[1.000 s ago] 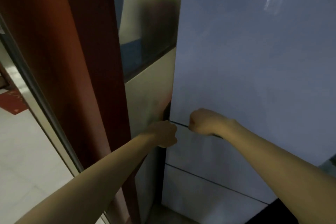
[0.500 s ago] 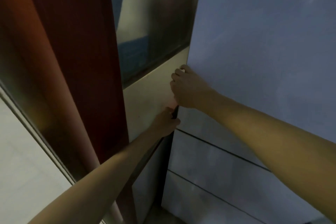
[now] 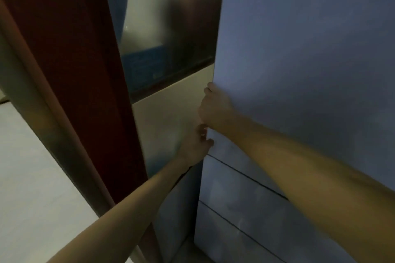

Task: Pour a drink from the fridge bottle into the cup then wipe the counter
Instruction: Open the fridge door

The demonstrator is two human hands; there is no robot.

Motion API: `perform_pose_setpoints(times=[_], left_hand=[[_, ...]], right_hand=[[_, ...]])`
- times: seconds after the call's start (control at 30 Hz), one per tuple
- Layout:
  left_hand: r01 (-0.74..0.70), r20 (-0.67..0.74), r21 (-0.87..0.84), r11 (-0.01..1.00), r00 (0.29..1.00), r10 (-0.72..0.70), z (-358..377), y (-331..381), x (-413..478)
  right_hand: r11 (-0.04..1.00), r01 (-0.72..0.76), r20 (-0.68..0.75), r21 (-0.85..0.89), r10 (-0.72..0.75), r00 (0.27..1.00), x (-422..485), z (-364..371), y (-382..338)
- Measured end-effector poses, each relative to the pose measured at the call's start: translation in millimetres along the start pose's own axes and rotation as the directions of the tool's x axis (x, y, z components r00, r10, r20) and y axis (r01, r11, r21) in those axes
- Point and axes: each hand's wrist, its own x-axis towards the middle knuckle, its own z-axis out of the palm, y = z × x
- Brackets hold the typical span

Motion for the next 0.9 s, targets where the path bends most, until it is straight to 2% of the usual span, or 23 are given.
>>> perform_pose_setpoints(times=[0.1, 0.2, 0.47, 0.67, 0.8, 0.9], left_hand=[[0.03, -0.045, 0.003, 1.0, 0.999, -0.029, -6, -8, -8], [0.034, -0.097, 0.013, 0.999, 0.995, -0.032, -15, -21, -18], [-0.035, -0.108, -0.008, 0.999, 0.994, 0.034, -30, -34, -54], [-0.024, -0.111, -0.032, 0.999, 0.994, 0.02, -49, -43, -90], [-0.132, -0.047, -0.041, 0.99, 0.99, 0.13, -62, -48, -129], [-0.134, -0.006, -0.07, 0.989, 0.991, 0.134, -68, -53, -159]], right_hand=[[0.991, 0.064, -0.121, 0.117, -0.05, 0.991, -9, -9, -3], [0.985, 0.126, -0.217, 0.117, -0.098, 0.971, -20, -18, -9], [0.991, 0.107, -0.157, 0.075, -0.094, 0.983, -44, -47, -29], [0.988, 0.111, -0.027, 0.107, -0.109, 0.994, -71, -79, -65], [0.986, 0.063, -0.099, 0.157, -0.047, 0.994, -102, -94, -90], [0.987, 0.029, -0.159, 0.16, -0.003, 0.987, -127, -109, -108]])
